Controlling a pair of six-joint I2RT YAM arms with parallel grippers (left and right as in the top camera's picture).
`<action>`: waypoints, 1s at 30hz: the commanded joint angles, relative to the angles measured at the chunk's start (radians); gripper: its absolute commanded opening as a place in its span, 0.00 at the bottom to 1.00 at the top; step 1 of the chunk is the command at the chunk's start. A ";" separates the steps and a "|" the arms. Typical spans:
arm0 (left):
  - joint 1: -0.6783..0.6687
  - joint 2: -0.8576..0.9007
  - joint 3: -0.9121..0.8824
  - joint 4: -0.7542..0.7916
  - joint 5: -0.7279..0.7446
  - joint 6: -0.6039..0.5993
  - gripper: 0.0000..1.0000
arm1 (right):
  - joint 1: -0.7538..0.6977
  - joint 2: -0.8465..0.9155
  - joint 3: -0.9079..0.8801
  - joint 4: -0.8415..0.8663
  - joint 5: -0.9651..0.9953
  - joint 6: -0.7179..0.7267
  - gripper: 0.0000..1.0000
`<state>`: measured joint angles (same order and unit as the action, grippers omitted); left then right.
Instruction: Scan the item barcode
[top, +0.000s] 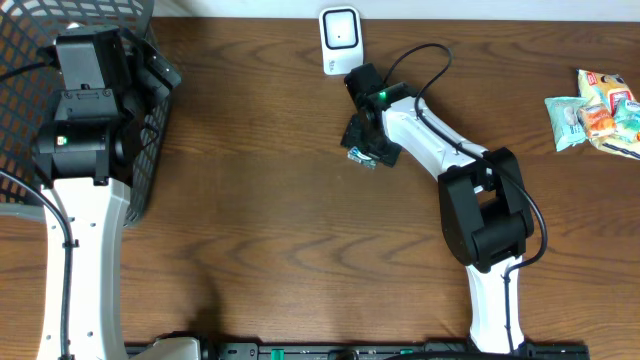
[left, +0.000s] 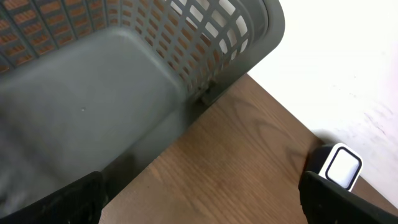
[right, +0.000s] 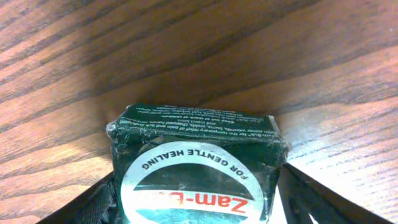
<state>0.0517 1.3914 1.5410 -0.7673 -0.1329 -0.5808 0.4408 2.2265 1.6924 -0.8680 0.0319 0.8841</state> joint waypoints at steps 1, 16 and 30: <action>0.004 -0.005 0.002 -0.003 -0.002 -0.012 0.98 | 0.006 0.018 -0.017 -0.007 0.010 -0.002 0.71; 0.004 -0.005 0.002 -0.003 -0.002 -0.012 0.98 | 0.005 0.018 -0.030 -0.006 0.020 -0.043 0.64; 0.004 -0.005 0.002 -0.003 -0.002 -0.012 0.98 | 0.005 0.019 -0.058 0.029 0.095 -0.063 0.73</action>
<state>0.0517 1.3914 1.5410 -0.7673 -0.1329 -0.5808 0.4427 2.2265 1.6646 -0.8471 0.1261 0.8295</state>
